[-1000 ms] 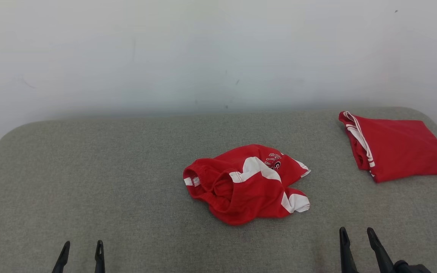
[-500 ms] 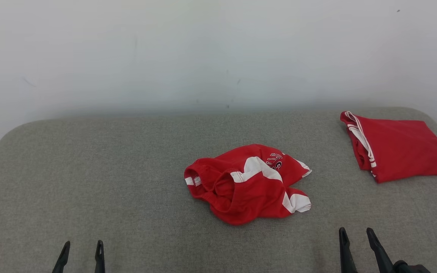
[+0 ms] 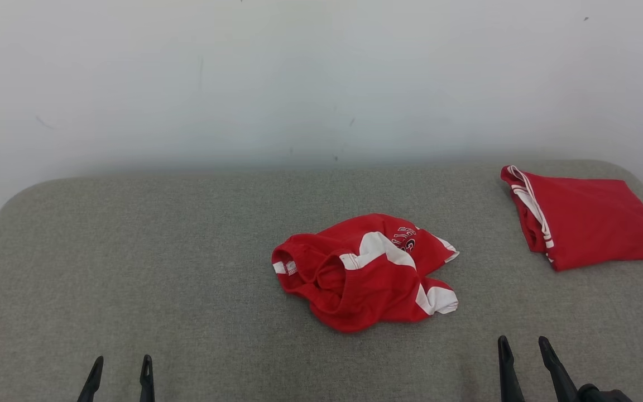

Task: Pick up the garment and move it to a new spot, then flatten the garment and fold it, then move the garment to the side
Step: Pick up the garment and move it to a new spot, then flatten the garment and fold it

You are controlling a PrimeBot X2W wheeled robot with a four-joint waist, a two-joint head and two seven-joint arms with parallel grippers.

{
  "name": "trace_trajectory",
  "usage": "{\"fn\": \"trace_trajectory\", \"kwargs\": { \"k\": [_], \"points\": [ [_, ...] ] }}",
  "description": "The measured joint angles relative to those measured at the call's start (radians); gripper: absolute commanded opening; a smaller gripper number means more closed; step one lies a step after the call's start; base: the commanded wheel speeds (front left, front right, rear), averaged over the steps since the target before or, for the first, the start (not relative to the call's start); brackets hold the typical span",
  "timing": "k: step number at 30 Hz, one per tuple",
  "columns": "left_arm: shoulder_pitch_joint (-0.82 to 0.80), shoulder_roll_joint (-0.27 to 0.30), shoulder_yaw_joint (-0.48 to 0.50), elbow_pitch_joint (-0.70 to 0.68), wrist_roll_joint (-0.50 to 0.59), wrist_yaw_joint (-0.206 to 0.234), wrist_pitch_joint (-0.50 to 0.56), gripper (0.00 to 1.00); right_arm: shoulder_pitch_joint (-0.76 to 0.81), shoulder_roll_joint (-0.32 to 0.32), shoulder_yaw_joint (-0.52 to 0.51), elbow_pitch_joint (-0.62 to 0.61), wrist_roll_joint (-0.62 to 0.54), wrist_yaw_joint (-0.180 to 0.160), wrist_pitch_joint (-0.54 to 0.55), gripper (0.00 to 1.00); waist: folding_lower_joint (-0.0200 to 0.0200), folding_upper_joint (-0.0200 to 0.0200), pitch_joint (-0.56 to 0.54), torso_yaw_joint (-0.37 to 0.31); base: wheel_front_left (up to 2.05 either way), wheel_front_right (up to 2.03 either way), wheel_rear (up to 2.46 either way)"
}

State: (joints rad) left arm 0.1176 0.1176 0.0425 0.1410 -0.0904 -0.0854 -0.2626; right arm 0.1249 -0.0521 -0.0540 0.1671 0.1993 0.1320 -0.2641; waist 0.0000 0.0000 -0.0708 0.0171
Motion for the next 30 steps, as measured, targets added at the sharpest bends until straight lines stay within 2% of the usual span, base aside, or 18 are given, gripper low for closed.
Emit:
{"fn": "trace_trajectory", "kwargs": {
  "k": [17, 24, 30],
  "points": [
    [-0.027, -0.015, -0.014, 0.016, 0.005, -0.012, 0.0, 1.0, -0.002, 0.0, 0.007, 0.005, 0.0, 0.0, 0.0, 1.0, 0.0, 0.0, 0.006, -0.001, 0.0, 0.0, 0.0],
    [-0.15, -0.036, -0.08, 0.055, -0.012, -0.029, 0.0, 1.0, -0.017, 0.0, 0.019, 0.007, 0.001, 0.0, 0.0, 1.0, 0.0, 0.0, 0.022, -0.033, 0.0, 0.0, 0.0],
    [-0.283, -0.056, -0.171, 0.142, -0.059, -0.038, 0.0, 1.0, -0.035, 0.0, 0.023, 0.008, 0.001, 0.0, 0.0, 1.0, 0.0, 0.0, 0.045, -0.076, 0.0, 0.0, 0.0]
  ]
}}
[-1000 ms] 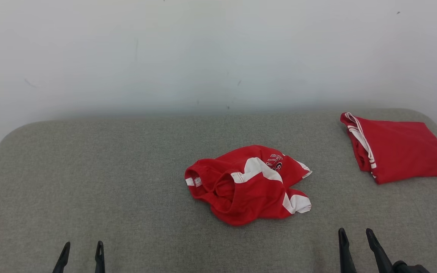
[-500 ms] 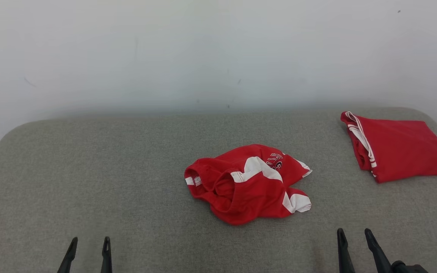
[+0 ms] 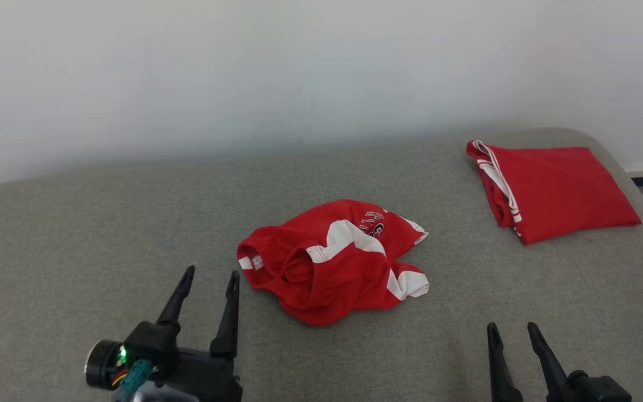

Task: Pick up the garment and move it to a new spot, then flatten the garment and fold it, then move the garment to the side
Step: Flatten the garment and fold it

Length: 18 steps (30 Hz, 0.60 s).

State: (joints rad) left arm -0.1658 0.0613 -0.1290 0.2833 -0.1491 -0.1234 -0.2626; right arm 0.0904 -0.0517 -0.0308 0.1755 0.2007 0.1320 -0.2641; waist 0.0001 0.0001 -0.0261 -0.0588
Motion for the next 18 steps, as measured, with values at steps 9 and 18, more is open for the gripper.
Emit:
{"fn": "trace_trajectory", "kwargs": {
  "k": [9, 18],
  "points": [
    [-0.171, -0.008, -0.151, 0.167, -0.048, -0.006, 0.0, 1.0, -0.05, 0.0, 0.007, -0.003, 0.012, 0.0, 0.0, 1.0, 0.0001, 0.0, 0.076, -0.076, 0.0, 0.0, 0.0],
    [-0.259, -0.01, -0.254, 0.283, -0.109, -0.006, 0.0, 1.0, -0.083, 0.0, 0.014, -0.001, 0.033, 0.0, 0.0, 1.0, 0.0001, 0.0001, 0.136, -0.146, 0.0, 0.0, 0.0]
  ]
}}
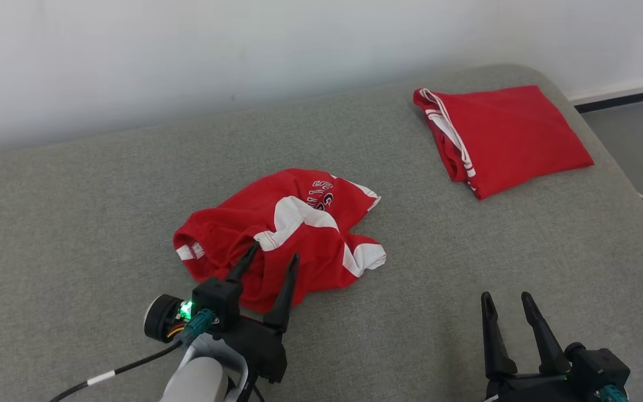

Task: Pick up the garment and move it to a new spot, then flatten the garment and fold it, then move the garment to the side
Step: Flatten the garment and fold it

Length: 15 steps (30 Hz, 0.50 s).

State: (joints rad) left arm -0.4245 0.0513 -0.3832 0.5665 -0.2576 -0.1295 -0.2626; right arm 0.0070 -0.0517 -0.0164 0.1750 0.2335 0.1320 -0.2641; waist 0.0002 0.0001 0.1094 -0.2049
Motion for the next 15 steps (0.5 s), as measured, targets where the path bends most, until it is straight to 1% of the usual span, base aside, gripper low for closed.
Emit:
{"fn": "trace_trajectory", "kwargs": {
  "k": [6, 7, 8, 9, 10, 15],
  "points": [
    [-0.058, 0.0, -0.031, 0.061, -0.027, 0.0, 0.0, 1.0, -0.014, 0.0, 0.001, 0.001, 0.003, 0.0, 0.0, 1.0, -0.0002, 0.0, 0.024, -0.038, 0.0, 0.0, 0.0],
    [-0.063, -0.001, -0.035, 0.068, -0.031, 0.0, 0.0, 0.89, -0.015, 0.0, 0.0, 0.0, 0.003, 0.0, 0.0, 1.0, -0.0002, 0.0, 0.027, -0.041, 0.0, 0.0, 0.0],
    [-0.07, -0.001, -0.036, 0.077, -0.033, 0.0, 0.0, 0.33, -0.016, 0.0, -0.001, 0.0, 0.003, 0.0, 0.0, 1.0, -0.0001, 0.0, 0.029, -0.043, 0.0, 0.0, 0.0],
    [-0.075, -0.001, -0.03, 0.084, -0.036, -0.001, 0.0, 0.05, -0.016, 0.0, -0.003, -0.001, 0.003, 0.0, 0.0, 1.0, -0.0002, 0.0, 0.03, -0.045, 0.0, 0.0, 0.0],
    [-0.079, -0.001, -0.021, 0.091, -0.045, -0.001, 0.0, 0.0, -0.016, 0.0, -0.005, -0.001, 0.003, 0.0, 0.0, 1.0, -0.0002, 0.0, 0.031, -0.045, 0.0, 0.0, 0.0],
    [-0.084, 0.0, -0.021, 0.148, -0.041, -0.001, 0.0, 0.0, -0.016, 0.0, -0.007, 0.0, -0.001, 0.0, 0.0, 1.0, -0.0002, 0.0, 0.025, -0.036, 0.0, 0.0, 0.0]
  ]
}}
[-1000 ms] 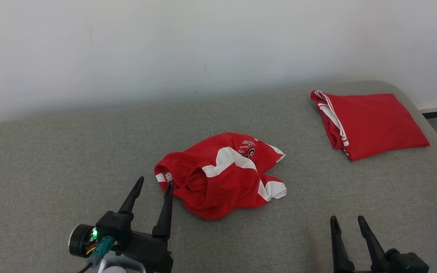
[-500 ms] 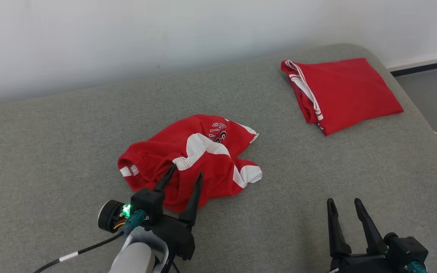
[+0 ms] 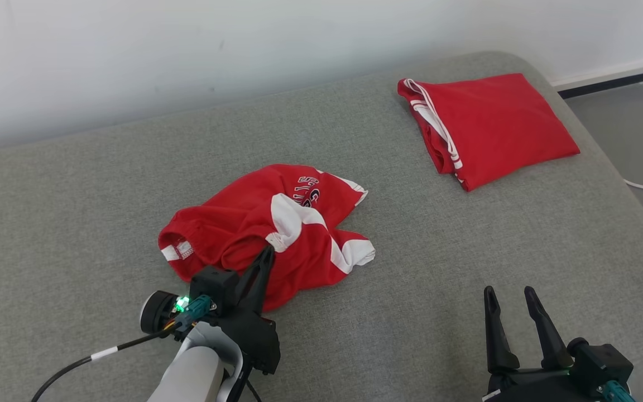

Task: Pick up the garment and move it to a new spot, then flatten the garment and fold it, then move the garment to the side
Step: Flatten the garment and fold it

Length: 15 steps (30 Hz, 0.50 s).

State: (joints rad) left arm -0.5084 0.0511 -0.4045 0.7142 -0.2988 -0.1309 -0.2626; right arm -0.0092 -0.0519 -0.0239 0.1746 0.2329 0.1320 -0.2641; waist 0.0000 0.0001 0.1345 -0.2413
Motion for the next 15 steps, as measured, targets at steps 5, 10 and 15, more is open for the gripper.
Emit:
{"fn": "trace_trajectory", "kwargs": {
  "k": [5, 10, 15],
  "points": [
    [0.0, 0.0, 0.002, 0.01, -0.001, 0.0, 0.0, 0.0, 0.0, 0.0, -0.002, 0.002, -0.003, 0.0, 0.0, 1.0, 0.0, 0.0, -0.01, 0.014, 0.0, 0.0, 0.0],
    [0.003, 0.0, 0.005, -0.011, -0.007, 0.0, 0.0, 0.0, 0.005, 0.0, 0.003, 0.006, -0.004, 0.0, 0.0, 1.0, 0.0, 0.0, -0.025, 0.032, 0.0, 0.0, 0.0],
    [0.014, 0.0, 0.021, -0.055, -0.003, 0.008, 0.0, 1.0, 0.012, 0.0, 0.002, 0.007, -0.004, 0.0, 0.0, 1.0, 0.0, 0.0, -0.037, 0.047, 0.0, 0.0, 0.0]
  ]
}}
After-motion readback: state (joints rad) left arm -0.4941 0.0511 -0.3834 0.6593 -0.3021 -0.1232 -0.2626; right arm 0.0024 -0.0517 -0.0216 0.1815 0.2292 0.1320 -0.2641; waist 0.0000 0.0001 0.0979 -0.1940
